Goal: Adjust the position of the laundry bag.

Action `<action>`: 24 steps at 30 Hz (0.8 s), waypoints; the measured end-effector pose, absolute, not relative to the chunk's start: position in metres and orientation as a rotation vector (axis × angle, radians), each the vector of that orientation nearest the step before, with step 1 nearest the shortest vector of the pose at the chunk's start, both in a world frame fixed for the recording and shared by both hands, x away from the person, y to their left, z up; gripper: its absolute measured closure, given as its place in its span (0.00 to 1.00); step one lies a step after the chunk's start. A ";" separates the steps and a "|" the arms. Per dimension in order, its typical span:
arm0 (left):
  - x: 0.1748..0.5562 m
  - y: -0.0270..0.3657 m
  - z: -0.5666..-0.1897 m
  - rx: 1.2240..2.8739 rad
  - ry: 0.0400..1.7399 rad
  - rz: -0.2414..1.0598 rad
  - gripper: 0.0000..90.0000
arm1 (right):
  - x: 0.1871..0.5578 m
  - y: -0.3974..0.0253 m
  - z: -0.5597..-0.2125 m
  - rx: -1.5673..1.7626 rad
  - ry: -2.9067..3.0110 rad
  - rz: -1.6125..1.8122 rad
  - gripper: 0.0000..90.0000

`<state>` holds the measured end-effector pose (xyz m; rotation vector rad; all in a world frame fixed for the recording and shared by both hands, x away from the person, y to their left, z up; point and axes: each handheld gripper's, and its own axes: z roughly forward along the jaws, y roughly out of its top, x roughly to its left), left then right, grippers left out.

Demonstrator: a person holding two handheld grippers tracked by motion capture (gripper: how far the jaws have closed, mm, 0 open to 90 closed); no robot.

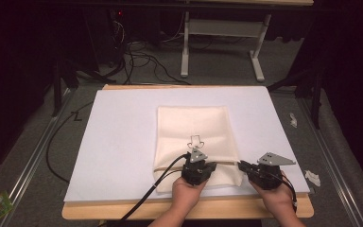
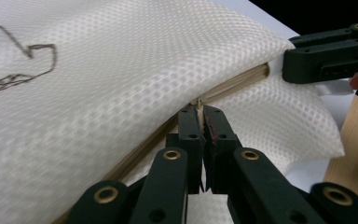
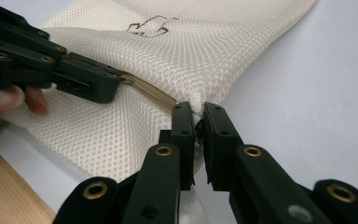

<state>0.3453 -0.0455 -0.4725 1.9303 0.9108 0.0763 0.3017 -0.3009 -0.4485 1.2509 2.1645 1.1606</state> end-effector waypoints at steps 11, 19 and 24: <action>0.345 0.004 -0.468 1.930 0.976 0.141 0.97 | 0.303 -0.305 -0.449 1.271 2.150 1.155 0.94; 0.344 0.018 -0.469 1.917 1.001 0.121 0.97 | 0.303 -0.304 -0.449 1.271 2.154 1.161 0.94; 0.344 0.026 -0.465 1.923 0.979 0.160 0.97 | 0.306 -0.302 -0.451 1.275 2.165 1.159 0.94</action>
